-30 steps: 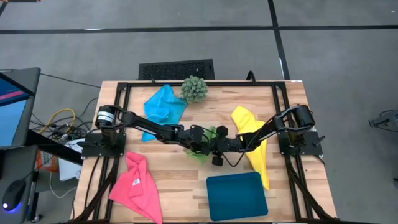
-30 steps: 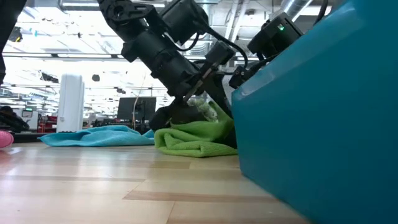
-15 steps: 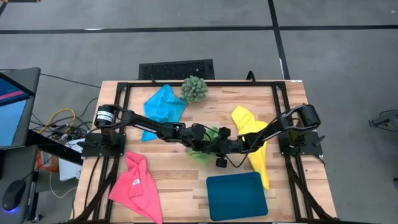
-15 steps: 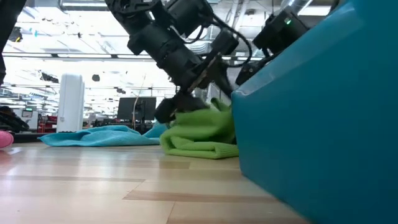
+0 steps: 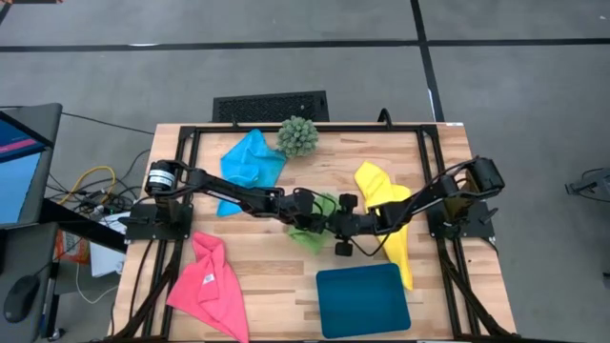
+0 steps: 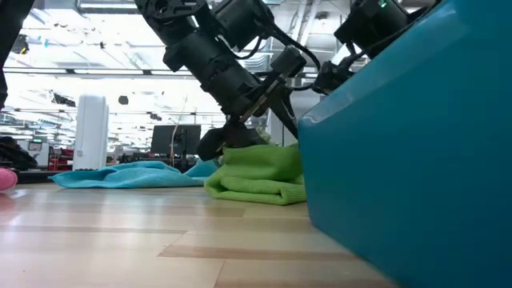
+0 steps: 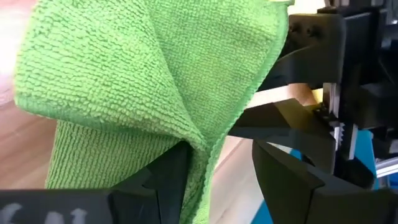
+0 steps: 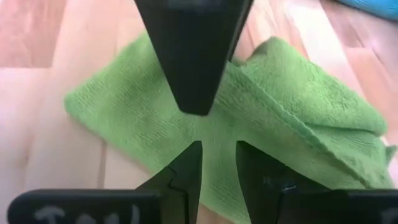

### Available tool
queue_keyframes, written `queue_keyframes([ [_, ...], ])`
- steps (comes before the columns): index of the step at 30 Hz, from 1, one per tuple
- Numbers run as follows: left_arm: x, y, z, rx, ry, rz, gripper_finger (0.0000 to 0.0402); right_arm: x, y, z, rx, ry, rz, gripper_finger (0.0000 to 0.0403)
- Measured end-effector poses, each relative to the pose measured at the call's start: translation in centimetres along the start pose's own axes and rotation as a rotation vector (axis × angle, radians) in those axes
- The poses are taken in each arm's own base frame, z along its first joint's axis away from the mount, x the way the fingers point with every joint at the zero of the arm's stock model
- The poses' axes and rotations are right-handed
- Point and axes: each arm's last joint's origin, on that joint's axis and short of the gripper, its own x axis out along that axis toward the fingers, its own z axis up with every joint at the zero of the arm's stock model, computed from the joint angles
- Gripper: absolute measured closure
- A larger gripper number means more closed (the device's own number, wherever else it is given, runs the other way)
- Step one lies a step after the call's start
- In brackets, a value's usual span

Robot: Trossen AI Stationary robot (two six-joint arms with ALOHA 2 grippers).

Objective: Fold microfiber towels
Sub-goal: Fold the green microfiber cloth

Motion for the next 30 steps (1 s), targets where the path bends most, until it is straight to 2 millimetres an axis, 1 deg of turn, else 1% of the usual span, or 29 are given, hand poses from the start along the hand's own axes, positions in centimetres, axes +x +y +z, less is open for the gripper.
queue_keyframes([
  [4, 0.0, -0.4, 0.2, -0.011, -0.018, -0.047, 0.0229, -0.8, 0.2, 0.3, -0.013, -0.011, -0.033, 0.0281],
  [8, -0.1, -1.2, 0.4, -0.024, -0.037, -0.129, 0.0229, -0.8, 0.0, -0.3, -0.022, 0.027, -0.052, 0.0281],
  [12, -0.1, -1.5, 0.0, -0.052, -0.033, -0.144, 0.0229, -0.6, -0.5, -1.7, 0.006, 0.038, -0.061, 0.0281],
  [17, -0.1, -1.6, -0.1, -0.090, -0.051, -0.138, 0.0229, -0.4, -1.3, -3.7, 0.083, -0.006, -0.071, 0.0281],
  [20, -0.1, -1.6, 0.0, -0.109, -0.091, -0.134, 0.0229, -0.4, -1.5, -4.2, 0.105, -0.035, -0.069, 0.0281],
  [24, -0.1, -1.8, 0.3, -0.160, -0.137, -0.157, 0.0229, -0.4, -1.6, -4.1, 0.112, -0.041, -0.066, 0.0281],
  [28, -0.2, -2.1, 0.4, -0.189, -0.153, -0.187, 0.0229, 0.6, -1.5, -4.4, 0.105, -0.055, -0.054, 0.0281],
  [30, -0.2, -2.0, 0.4, -0.198, -0.152, -0.184, 0.0229, 1.4, -1.3, -4.6, 0.109, -0.079, -0.056, 0.0281],
])
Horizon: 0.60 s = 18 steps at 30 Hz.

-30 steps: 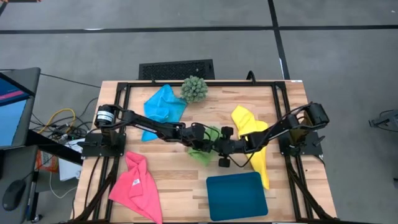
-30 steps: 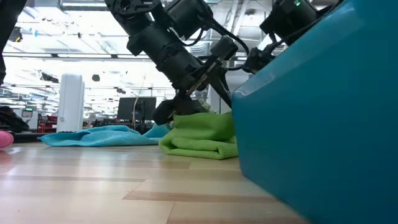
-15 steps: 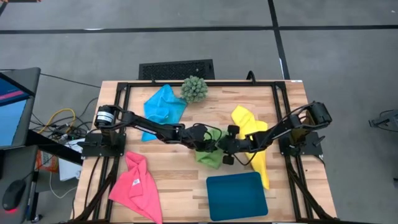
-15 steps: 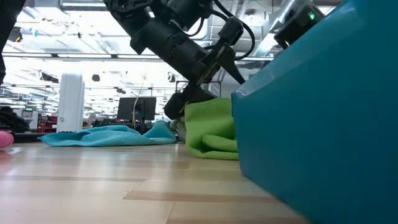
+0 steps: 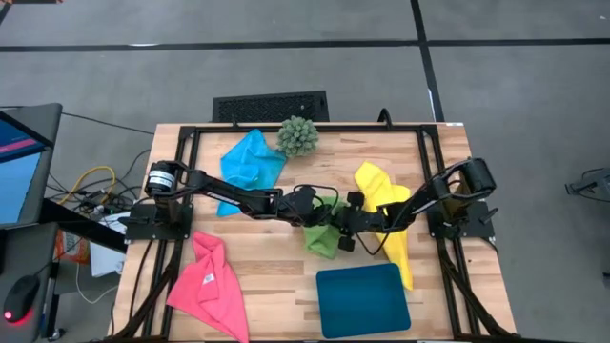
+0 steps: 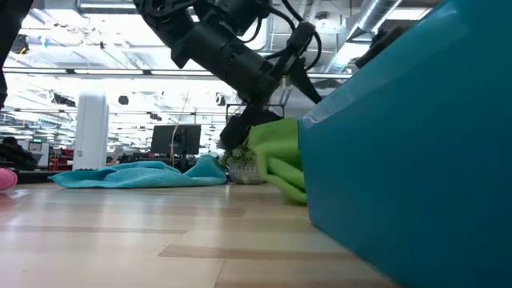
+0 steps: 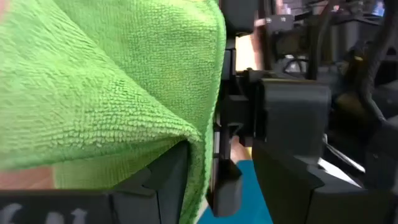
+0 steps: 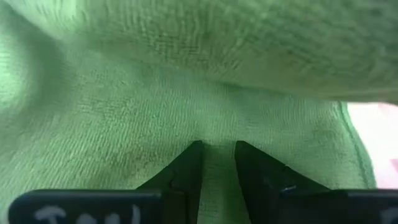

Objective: Fold microfiber towels
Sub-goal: Fold the green microfiber cloth

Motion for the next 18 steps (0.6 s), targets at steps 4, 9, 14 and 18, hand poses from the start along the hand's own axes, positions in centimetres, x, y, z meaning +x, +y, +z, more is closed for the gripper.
queue_keyframes([
  [4, 0.0, 0.1, 0.0, -0.006, 0.001, 0.009, 0.0229, 0.9, -0.1, -0.1, -0.012, -0.040, -0.003, 0.0281],
  [9, 0.0, 0.4, 0.0, -0.005, 0.015, 0.031, 0.0229, 1.3, -0.7, 0.6, -0.010, -0.059, 0.014, 0.0281],
  [14, 0.1, 0.6, 0.2, -0.023, 0.016, 0.046, 0.0229, 1.6, -1.1, 1.0, 0.005, -0.064, 0.025, 0.0281],
  [18, 0.2, 0.7, 0.5, -0.048, 0.029, 0.044, 0.0229, 1.6, -1.1, 1.0, 0.009, -0.066, 0.024, 0.0281],
])
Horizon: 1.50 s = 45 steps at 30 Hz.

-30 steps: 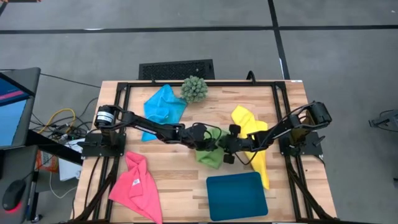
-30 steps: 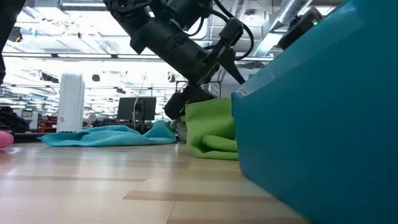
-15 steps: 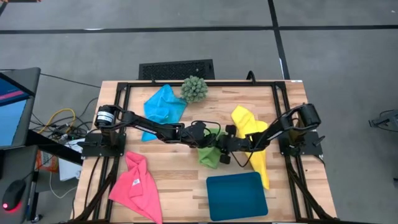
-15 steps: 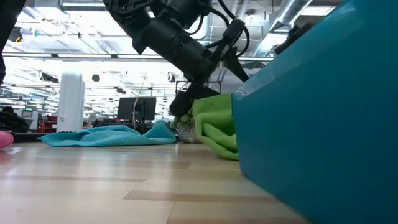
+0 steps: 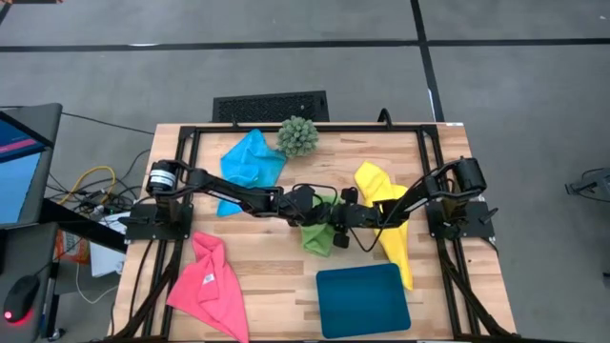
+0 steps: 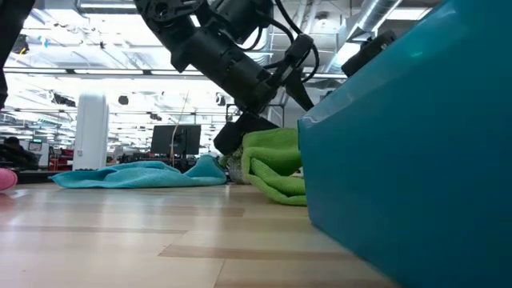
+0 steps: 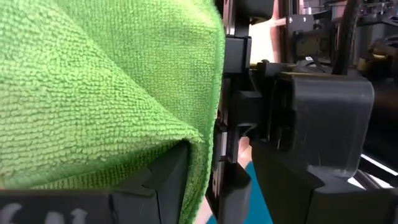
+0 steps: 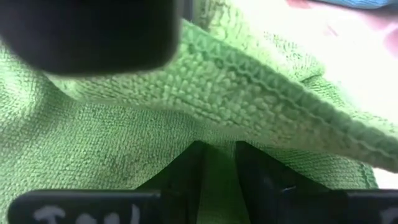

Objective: Fold microfiber towels
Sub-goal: Fold the green microfiber cloth

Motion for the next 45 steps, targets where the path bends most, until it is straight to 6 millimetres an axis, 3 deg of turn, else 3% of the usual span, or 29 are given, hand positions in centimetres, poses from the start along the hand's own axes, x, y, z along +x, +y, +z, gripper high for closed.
queue_keyframes([
  [7, 0.0, 0.0, 1.7, -0.042, 0.064, -0.041, 0.0229, 0.0, 0.0, 0.0, 0.008, -0.006, -0.011, 0.0281],
  [15, 0.0, 0.0, 1.6, -0.149, 0.146, -0.043, 0.0229, 0.0, 0.0, 0.1, 0.002, -0.009, -0.006, 0.0281],
  [21, -0.1, 0.0, 2.7, -0.171, 0.140, -0.056, 0.0229, 0.0, -0.1, 0.1, 0.009, -0.015, -0.013, 0.0281],
  [32, -0.4, -1.3, 3.4, -0.134, 0.175, 0.013, 0.0229, -0.1, -0.4, 0.1, 0.025, -0.028, -0.019, 0.0281],
  [45, -0.4, -1.7, 3.8, -0.032, 0.095, 0.033, 0.0228, -2.1, -0.9, 1.7, 0.049, -0.089, -0.039, 0.0281],
])
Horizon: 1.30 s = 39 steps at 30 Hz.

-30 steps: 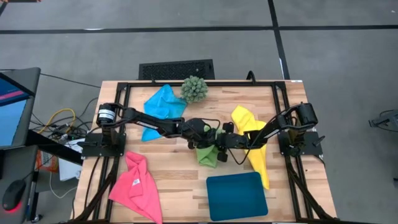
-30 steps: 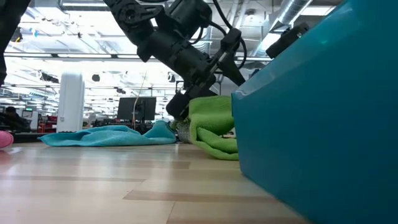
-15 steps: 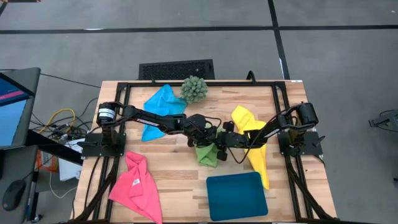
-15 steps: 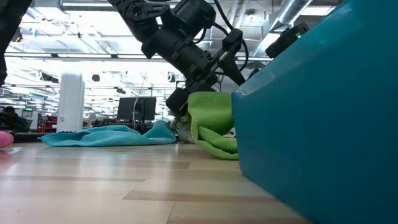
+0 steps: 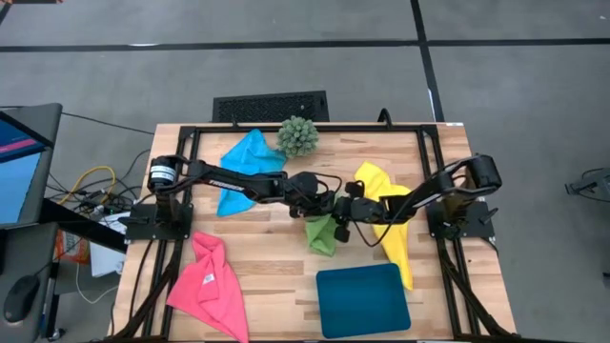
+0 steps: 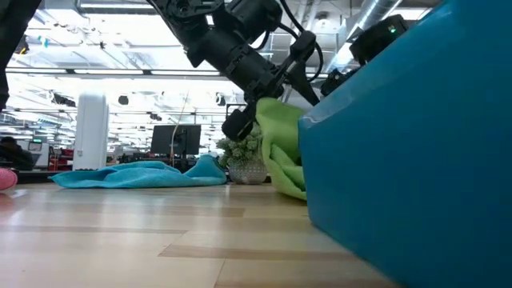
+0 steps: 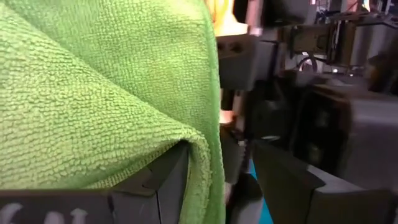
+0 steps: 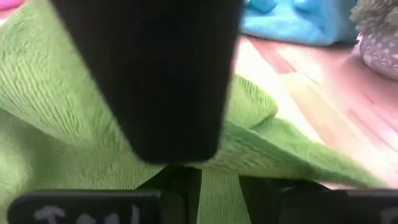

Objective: Fold microfiber towels
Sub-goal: Fold the green microfiber cloth

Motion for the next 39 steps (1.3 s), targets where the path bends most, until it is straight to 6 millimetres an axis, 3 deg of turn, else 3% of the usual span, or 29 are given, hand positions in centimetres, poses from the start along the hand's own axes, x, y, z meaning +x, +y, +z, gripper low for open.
queue_keyframes([
  [13, 0.3, 0.3, -1.4, 0.039, -0.080, 0.054, 0.0228, -2.7, 0.3, -0.1, 0.002, 0.158, -0.056, 0.0281],
  [19, 0.4, 0.2, -2.6, 0.048, -0.113, 0.061, 0.0228, -3.7, 0.5, 0.2, -0.019, 0.146, -0.139, 0.0281],
  [32, 0.5, -0.4, -3.2, 0.087, -0.154, 0.007, 0.0229, -4.4, 0.7, 0.8, -0.028, 0.116, -0.122, 0.0281],
  [39, 1.3, 0.6, -3.2, 0.086, -0.140, 0.050, 0.0229, -5.4, 0.6, 1.6, -0.008, 0.087, -0.115, 0.0281],
])
